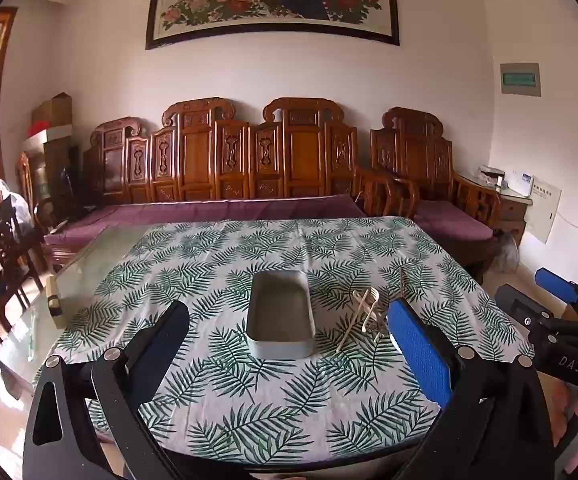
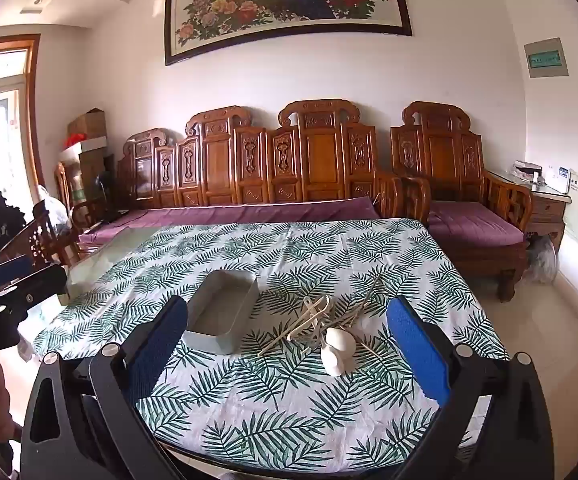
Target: Organize utensils
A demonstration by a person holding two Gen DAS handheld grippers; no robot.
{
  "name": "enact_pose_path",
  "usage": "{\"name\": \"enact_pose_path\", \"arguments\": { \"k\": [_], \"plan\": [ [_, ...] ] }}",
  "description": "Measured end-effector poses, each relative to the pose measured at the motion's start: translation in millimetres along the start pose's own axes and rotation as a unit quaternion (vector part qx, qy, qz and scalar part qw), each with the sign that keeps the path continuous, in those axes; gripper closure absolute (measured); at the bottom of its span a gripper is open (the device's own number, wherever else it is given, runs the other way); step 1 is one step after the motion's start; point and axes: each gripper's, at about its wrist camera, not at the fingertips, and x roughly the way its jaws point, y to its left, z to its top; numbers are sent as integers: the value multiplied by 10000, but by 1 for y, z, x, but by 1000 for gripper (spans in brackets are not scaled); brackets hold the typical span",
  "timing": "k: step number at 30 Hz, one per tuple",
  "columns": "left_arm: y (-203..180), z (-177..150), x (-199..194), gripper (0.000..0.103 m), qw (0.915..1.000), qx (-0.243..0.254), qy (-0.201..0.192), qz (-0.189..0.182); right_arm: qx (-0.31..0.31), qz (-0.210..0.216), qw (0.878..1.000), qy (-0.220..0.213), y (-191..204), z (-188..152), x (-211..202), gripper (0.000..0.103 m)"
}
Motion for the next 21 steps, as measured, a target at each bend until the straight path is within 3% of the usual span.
{"name": "enact_pose_path", "arguments": {
  "k": [21],
  "plan": [
    [-7, -2, 1, 6, 10000, 14, -9, -1, -2, -1, 10000, -31, 1, 2, -2, 3]
  ]
}}
